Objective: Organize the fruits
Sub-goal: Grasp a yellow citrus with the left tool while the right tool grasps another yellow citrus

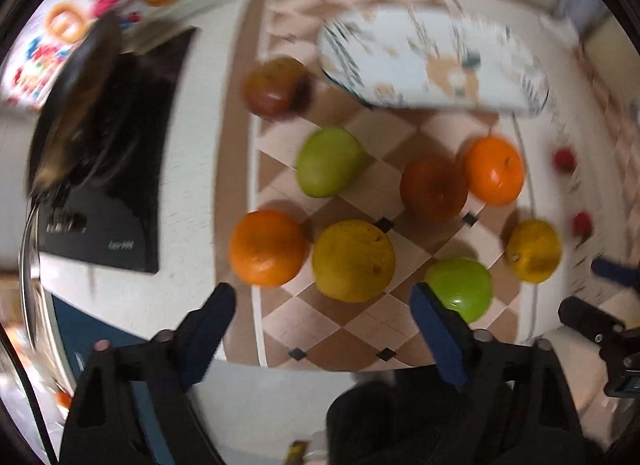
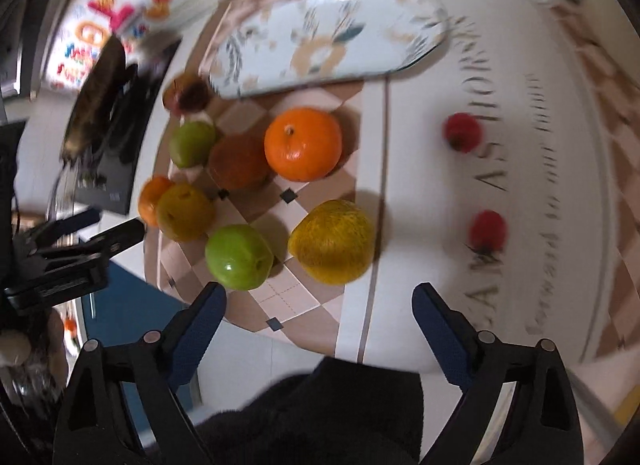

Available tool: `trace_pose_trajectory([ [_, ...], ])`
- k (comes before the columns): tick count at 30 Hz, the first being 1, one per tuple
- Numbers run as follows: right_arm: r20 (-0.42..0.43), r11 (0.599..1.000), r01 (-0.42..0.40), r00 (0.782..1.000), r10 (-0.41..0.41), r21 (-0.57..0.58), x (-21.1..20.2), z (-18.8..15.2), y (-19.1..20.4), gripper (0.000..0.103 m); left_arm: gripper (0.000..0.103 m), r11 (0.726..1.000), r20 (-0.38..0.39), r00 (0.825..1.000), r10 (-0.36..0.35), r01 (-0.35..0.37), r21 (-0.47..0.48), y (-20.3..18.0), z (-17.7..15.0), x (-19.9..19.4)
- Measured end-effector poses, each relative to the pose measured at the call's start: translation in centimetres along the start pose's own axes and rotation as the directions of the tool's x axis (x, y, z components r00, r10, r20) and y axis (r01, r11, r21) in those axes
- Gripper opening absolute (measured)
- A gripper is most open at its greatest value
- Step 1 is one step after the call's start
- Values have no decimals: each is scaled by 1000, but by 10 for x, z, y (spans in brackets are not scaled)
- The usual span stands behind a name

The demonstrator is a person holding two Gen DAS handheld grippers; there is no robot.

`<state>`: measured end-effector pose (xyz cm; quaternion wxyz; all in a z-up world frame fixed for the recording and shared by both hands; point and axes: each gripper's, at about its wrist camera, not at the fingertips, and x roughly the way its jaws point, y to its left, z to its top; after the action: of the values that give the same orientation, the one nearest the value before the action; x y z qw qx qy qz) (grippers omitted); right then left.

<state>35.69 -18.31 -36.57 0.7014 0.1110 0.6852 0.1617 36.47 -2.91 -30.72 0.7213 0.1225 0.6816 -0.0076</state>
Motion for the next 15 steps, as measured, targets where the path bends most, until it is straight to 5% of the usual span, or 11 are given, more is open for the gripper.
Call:
trace_pose_trajectory([
  [6,-90,999,4,996,-7,-37,34,25,-3,90,79,989,-77,997,27,-15,144,-23,19,28],
  [9,-126,999,-15,992,11,-34,44,30,-4,86,68,987,-124,992,27,-6,163,-28,22,41],
  [15,-181,999,-41,983,38,-15,63,38,-7,83,67,985,-142,988,52,-27,169,-26,27,54],
])
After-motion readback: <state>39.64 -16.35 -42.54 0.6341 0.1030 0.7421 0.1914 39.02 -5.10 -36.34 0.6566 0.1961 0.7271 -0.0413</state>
